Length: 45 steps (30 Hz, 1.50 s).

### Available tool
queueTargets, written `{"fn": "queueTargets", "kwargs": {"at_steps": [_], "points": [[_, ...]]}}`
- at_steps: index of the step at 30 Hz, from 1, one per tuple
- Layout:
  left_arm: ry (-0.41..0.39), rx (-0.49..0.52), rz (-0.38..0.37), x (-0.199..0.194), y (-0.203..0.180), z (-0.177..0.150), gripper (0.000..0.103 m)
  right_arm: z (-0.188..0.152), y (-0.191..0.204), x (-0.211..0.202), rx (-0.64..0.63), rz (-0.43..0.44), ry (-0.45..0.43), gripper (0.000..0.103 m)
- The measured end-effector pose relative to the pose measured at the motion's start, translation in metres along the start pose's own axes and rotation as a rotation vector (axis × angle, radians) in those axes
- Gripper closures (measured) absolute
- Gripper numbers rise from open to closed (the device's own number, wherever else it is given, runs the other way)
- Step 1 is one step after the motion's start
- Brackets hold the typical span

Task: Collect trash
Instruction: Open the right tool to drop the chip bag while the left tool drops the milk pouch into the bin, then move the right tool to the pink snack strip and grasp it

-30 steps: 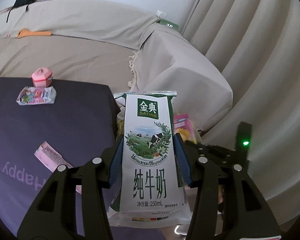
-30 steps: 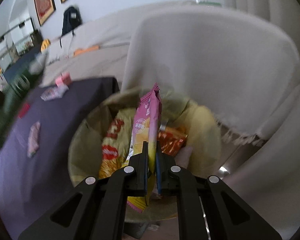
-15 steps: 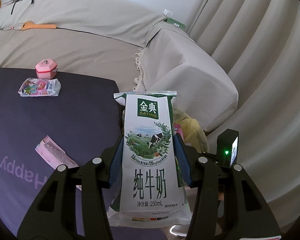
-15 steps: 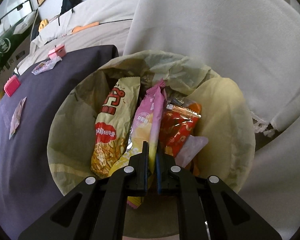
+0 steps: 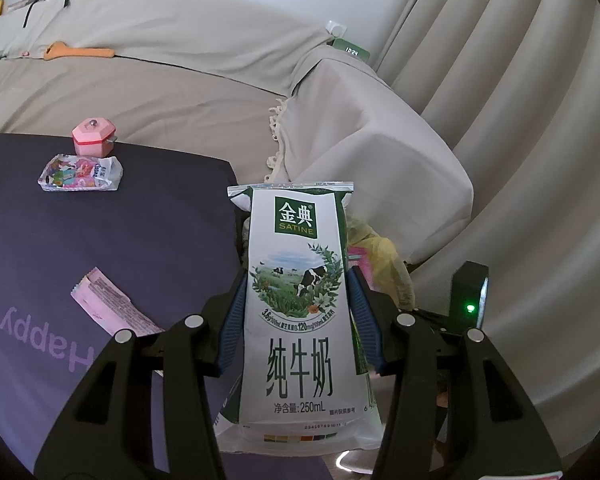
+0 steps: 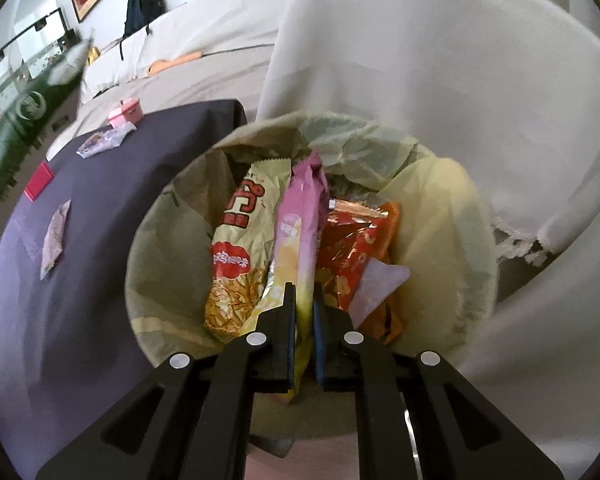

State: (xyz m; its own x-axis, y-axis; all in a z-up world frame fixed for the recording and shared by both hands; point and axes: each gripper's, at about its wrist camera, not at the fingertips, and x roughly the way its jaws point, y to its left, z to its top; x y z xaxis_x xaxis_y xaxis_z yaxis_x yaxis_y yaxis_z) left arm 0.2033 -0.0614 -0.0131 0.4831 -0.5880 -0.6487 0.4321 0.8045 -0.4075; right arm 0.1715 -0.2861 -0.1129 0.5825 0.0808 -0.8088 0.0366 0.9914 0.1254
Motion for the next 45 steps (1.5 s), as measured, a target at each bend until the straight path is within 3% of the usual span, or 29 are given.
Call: {"fn": "queueTargets", "kwargs": {"at_steps": [3, 4, 13, 18, 24, 27, 31, 37, 45], "points": [[-0.008, 0.004, -0.01, -0.001, -0.003, -0.001, 0.056, -0.002, 0.001, -0.014, -0.001, -0.005, -0.031, 0.068], [-0.013, 0.005, -0.013, -0.002, -0.005, -0.002, 0.056, -0.002, 0.002, -0.019, 0.001, -0.003, -0.043, 0.067], [-0.092, 0.016, -0.024, -0.006, -0.018, 0.006, 0.056, -0.001, -0.007, -0.068, 0.055, -0.03, -0.17, 0.066], [-0.131, 0.038, -0.054, 0.014, -0.037, 0.017, 0.056, -0.004, -0.012, -0.09, 0.081, -0.086, -0.203, 0.066], [-0.058, 0.078, -0.105, 0.066, -0.063, 0.033, 0.056, -0.019, -0.022, -0.094, 0.119, -0.12, -0.182, 0.067], [-0.011, 0.091, -0.108, 0.082, -0.064, 0.036, 0.047, -0.027, -0.024, -0.091, 0.136, -0.113, -0.16, 0.066], [-0.024, 0.063, -0.077, 0.072, -0.045, 0.035, 0.042, -0.032, -0.02, -0.091, 0.127, -0.107, -0.153, 0.066], [-0.032, 0.023, 0.086, 0.032, 0.009, 0.021, 0.042, -0.024, -0.002, -0.093, 0.106, -0.063, -0.171, 0.067], [-0.079, -0.035, 0.227, -0.044, 0.085, -0.003, 0.041, -0.01, 0.058, -0.104, -0.004, 0.004, -0.203, 0.067]]}}
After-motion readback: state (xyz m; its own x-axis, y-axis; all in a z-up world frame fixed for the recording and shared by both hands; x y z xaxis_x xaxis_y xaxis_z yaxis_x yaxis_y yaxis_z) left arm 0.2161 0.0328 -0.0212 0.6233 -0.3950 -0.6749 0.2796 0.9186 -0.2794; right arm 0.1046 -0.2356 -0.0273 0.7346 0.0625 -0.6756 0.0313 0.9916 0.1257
